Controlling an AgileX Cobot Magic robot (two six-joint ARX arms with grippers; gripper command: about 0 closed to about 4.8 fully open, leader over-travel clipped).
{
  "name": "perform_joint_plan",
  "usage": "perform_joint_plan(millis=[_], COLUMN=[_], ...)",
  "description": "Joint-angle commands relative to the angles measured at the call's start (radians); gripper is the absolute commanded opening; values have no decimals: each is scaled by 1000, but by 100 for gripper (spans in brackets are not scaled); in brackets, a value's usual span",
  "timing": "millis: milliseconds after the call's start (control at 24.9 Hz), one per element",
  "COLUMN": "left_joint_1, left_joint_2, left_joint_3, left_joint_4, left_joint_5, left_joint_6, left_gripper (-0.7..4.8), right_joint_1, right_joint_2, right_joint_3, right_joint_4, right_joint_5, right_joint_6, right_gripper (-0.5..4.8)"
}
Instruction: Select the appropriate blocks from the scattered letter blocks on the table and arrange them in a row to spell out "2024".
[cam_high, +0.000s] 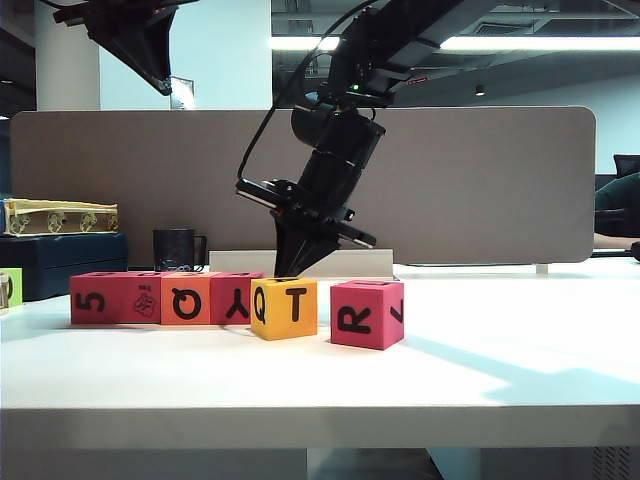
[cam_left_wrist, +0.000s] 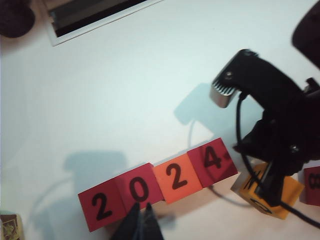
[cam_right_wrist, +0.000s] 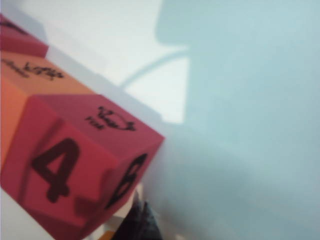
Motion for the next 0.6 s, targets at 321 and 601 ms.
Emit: perform_joint_plan(millis=[321,601], left_joint_1=[193,337], left_joint_2=[-27,-36], left_joint_3=[4,2], left_joint_4=[-71,-105], left_joint_5=[129,254], left_joint_6=[-47,-68], left_gripper=[-6,-6], right_joint_1=[-11,2], right_joint_2=[-102,-226], right_joint_3=[6,6], right_joint_4=[-25,-25], right_joint_5=[31,62], right_joint_6=[-7,-29], right_gripper=[-2,-2])
